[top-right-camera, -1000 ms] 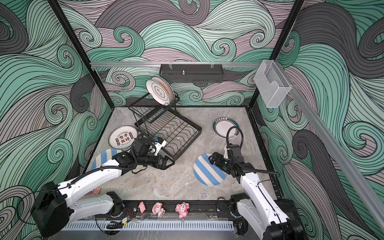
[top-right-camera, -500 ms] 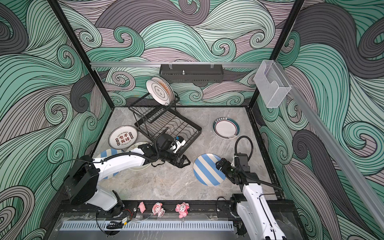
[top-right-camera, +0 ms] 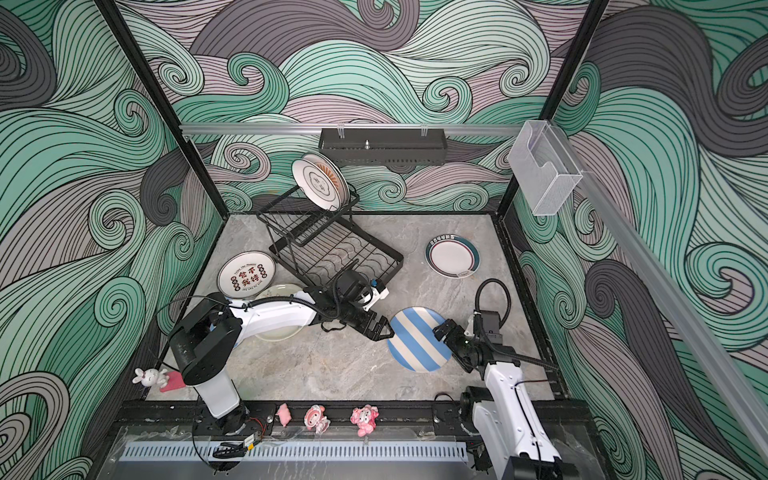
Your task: Load the plates into the dish rack
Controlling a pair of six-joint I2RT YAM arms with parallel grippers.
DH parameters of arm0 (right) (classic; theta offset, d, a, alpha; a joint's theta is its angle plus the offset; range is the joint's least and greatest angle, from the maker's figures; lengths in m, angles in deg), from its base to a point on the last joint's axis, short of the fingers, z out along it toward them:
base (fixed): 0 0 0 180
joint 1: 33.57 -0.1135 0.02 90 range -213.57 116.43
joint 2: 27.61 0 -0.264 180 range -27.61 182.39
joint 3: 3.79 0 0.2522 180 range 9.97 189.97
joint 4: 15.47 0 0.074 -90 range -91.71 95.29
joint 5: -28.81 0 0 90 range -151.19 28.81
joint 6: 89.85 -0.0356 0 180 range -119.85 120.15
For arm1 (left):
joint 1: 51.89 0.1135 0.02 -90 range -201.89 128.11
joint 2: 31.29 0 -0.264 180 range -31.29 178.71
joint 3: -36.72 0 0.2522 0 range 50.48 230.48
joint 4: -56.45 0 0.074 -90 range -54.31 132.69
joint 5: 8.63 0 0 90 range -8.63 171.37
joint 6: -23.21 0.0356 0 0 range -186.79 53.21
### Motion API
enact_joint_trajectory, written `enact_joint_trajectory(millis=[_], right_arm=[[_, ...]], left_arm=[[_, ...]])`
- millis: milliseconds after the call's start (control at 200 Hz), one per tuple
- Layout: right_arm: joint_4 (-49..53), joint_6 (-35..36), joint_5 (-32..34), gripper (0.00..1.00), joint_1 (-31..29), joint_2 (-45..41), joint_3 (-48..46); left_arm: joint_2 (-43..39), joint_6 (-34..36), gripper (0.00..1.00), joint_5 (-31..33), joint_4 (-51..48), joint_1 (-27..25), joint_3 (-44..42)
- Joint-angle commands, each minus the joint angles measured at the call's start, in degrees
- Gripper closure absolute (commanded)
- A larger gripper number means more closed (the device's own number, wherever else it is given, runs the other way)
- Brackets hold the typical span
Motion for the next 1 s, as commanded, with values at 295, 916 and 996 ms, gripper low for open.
enact_joint_trajectory(millis=[295, 916, 996], right_arm=[[-1.1, 0.3, -3.5, 0.03, 0.5, 0.0, -2.7], [-2.3, -0.1, -2.4, 0.03, 0.4, 0.4, -4.1], [-2.4, 0.1, -2.4, 0.03, 0.5, 0.5, -4.0]], left_arm=[[6.3, 2.5, 0.01, -2.2, -3.6, -2.6, 6.8], [12.6, 2.1, 0.01, -1.1, -7.0, -5.4, 11.2], [12.0, 2.1, 0.02, 0.1, -6.9, -5.3, 10.8]])
